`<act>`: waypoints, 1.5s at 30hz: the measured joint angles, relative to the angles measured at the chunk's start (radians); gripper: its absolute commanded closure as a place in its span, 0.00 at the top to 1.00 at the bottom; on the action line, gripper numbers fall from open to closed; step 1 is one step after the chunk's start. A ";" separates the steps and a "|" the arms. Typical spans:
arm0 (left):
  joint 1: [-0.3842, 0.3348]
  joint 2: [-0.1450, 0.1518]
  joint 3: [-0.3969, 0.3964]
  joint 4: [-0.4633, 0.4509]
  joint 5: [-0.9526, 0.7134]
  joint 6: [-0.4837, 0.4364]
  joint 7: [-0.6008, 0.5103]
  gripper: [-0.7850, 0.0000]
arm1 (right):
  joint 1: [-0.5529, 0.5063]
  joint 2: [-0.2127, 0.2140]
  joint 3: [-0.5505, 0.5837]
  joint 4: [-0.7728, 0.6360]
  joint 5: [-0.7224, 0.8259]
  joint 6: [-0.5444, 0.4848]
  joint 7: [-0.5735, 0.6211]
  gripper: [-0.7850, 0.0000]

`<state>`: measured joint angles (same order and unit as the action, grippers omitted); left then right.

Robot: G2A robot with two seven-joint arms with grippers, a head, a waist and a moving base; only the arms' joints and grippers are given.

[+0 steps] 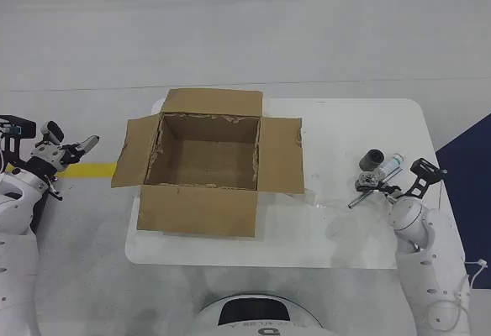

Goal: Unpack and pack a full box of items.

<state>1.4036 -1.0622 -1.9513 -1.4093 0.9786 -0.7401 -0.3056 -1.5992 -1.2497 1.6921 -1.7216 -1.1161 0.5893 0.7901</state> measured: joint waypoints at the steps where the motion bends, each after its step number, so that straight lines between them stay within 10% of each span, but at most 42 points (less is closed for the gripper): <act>1: 0.000 0.000 0.000 0.000 0.000 0.000 0.000 1.00 | -0.001 0.000 -0.003 -0.001 -0.003 -0.001 0.002 0.47; 45: 0.000 0.000 0.000 0.000 0.000 0.000 0.000 1.00 | 0.023 -0.009 0.035 0.053 0.030 -0.012 0.018 0.37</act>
<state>1.4036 -1.0622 -1.9513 -1.4093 0.9786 -0.7401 -0.3056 -1.5759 -1.2587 1.7274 -1.6684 -1.0860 0.5777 0.8081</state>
